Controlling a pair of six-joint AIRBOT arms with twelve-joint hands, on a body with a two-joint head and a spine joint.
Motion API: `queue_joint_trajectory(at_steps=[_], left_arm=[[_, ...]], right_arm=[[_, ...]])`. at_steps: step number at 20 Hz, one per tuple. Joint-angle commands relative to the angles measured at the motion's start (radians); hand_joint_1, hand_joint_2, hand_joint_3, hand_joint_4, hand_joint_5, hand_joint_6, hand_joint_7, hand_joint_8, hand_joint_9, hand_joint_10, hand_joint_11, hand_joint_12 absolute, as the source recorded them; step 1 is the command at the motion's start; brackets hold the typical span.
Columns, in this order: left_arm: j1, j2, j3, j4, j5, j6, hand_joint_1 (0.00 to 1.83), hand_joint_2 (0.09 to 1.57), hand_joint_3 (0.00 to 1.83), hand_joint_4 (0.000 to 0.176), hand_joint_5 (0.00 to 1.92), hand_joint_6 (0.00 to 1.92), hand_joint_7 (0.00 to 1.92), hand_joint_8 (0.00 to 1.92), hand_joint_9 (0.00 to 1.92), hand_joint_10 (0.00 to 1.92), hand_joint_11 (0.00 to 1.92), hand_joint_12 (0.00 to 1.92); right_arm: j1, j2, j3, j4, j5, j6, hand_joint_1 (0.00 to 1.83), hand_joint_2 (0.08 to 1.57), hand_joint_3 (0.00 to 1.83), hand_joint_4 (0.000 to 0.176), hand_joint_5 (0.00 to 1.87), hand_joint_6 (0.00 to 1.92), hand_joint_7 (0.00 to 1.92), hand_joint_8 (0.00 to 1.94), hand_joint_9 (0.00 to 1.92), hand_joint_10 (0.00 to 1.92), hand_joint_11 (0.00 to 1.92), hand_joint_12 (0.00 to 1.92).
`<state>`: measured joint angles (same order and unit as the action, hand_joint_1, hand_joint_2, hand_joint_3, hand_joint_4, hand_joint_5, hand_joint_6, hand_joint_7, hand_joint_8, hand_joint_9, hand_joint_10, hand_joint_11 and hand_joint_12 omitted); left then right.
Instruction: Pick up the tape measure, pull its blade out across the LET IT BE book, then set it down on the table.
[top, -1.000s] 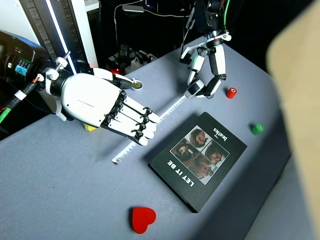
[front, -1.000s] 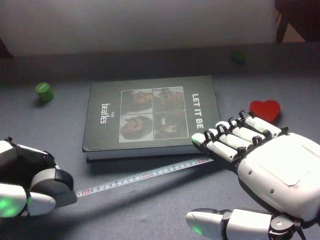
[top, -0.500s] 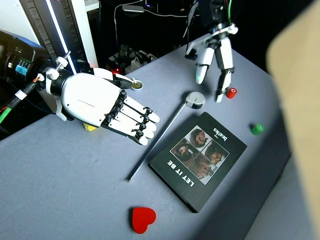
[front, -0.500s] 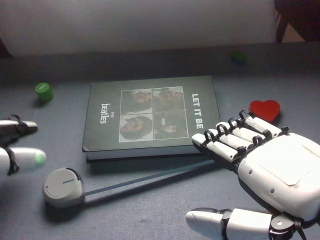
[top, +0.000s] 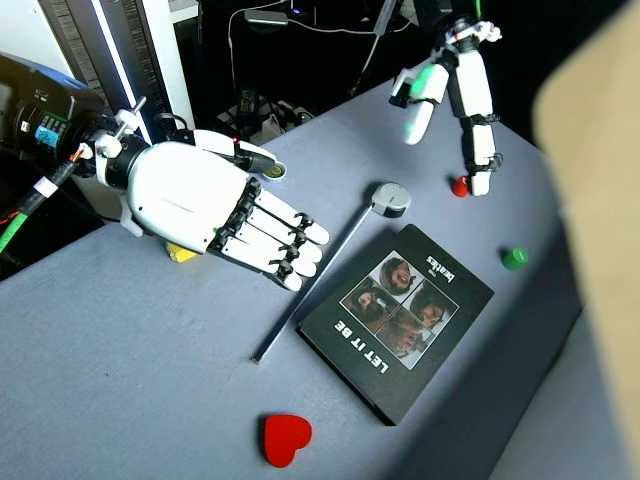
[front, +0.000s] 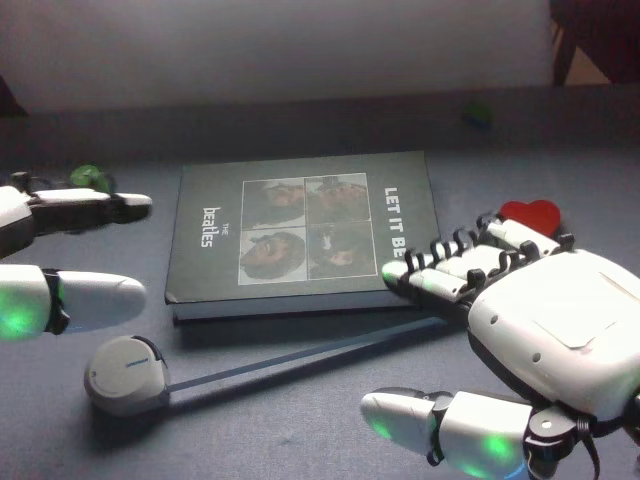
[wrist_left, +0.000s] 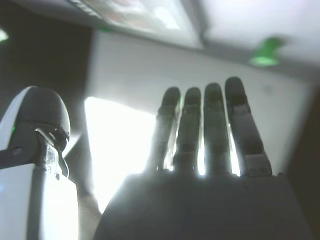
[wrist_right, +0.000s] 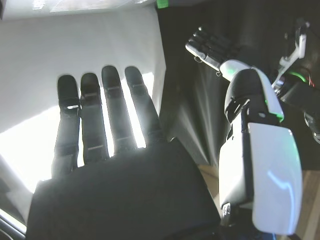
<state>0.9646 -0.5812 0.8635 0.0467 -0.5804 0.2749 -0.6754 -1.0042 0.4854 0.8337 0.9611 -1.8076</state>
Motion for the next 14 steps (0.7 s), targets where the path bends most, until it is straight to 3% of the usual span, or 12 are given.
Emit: queue_joint_trajectory(at_steps=[1,2,3,4,5,6,7,8,10,11,14], left_arm=[[-0.022,0.001,0.001,0.005,-0.116,-0.016,0.58,1.15,0.0,0.0,0.75,0.19,0.69,0.84,0.77,1.03,0.64,1.03],[-0.044,-0.003,0.002,0.035,-0.115,-0.021,0.78,1.18,0.0,0.0,0.72,1.26,0.79,1.62,0.94,1.67,0.87,1.51],[-0.072,-0.011,0.007,0.063,-0.124,-0.004,0.87,1.18,0.0,0.0,0.7,1.79,0.86,1.86,1.04,1.87,0.97,1.84],[-0.098,-0.016,0.012,0.094,-0.121,0.019,0.9,1.18,0.0,0.0,0.74,1.89,0.86,1.91,1.03,1.91,1.01,1.9],[-0.131,-0.021,0.015,0.145,-0.08,-0.006,0.89,1.18,0.0,0.018,0.8,1.92,0.83,1.92,1.0,1.92,1.01,1.92],[-0.173,-0.025,0.016,0.22,-0.043,-0.016,0.87,1.18,0.0,0.035,1.08,1.92,1.05,1.92,1.2,1.92,1.16,1.92],[-0.197,-0.029,0.009,0.244,-0.029,-0.014,0.87,1.18,0.0,0.035,1.08,1.92,1.05,1.92,1.2,1.92,1.16,1.92],[-0.215,-0.033,-0.005,0.244,-0.013,-0.003,0.83,1.2,0.0,0.034,1.19,1.92,1.18,1.92,1.34,1.92,1.31,1.92],[-0.246,-0.061,-0.039,0.236,0.029,0.008,0.76,1.24,0.01,0.014,1.25,1.92,1.26,1.92,1.43,1.92,1.45,1.92],[-0.254,-0.085,-0.057,0.2,0.061,0.027,0.73,1.25,0.01,0.008,1.25,1.92,1.27,1.92,1.43,1.92,1.46,1.92],[-0.239,-0.19,-0.1,-0.081,0.038,0.24,0.73,1.26,0.01,0.003,1.25,1.92,1.27,1.92,1.43,1.92,1.46,1.92]], right_arm=[[0.016,0.001,-0.007,-0.065,0.084,0.007,0.35,1.15,0.0,0.0,0.76,0.24,0.79,0.14,0.62,0.65,0.44,1.51],[0.016,0.001,-0.007,-0.065,0.084,0.006,0.65,1.15,0.0,0.0,0.72,1.03,0.78,1.02,0.77,1.57,0.8,1.84],[0.016,0.001,-0.007,-0.065,0.081,0.006,0.83,1.14,0.0,0.0,0.74,1.64,0.81,1.76,1.06,1.85,1.21,1.9],[0.015,0.003,-0.007,-0.065,0.078,0.007,0.9,1.15,0.0,0.0,0.83,1.86,0.94,1.9,1.25,1.91,1.48,1.92],[0.013,0.004,-0.007,-0.065,0.074,0.007,0.89,1.19,0.01,0.0,1.0,1.91,1.13,1.93,1.43,1.92,1.66,1.92],[0.012,0.006,-0.006,-0.065,0.068,0.01,0.81,1.27,0.01,0.0,1.22,1.92,1.4,1.94,1.63,1.92,1.87,1.92],[0.012,0.009,-0.004,-0.065,0.06,0.014,0.81,1.27,0.01,0.0,1.22,1.92,1.4,1.94,1.63,1.92,1.87,1.92],[0.014,0.011,-0.001,-0.065,0.052,0.019,0.81,1.31,0.01,0.0,1.27,1.92,1.47,1.94,1.67,1.92,1.91,1.92],[0.025,0.021,0.013,-0.066,0.008,0.044,0.85,1.39,0.01,0.157,1.28,1.92,1.49,1.94,1.68,1.92,1.92,1.92],[0.033,0.029,0.022,-0.066,-0.023,0.064,0.89,1.39,0.01,0.172,1.28,1.92,1.5,1.94,1.7,1.92,1.91,1.92],[0.049,0.069,0.061,-0.202,-0.178,0.237,0.93,1.38,0.0,0.176,1.28,1.92,1.51,1.94,1.72,1.92,1.91,1.92]])
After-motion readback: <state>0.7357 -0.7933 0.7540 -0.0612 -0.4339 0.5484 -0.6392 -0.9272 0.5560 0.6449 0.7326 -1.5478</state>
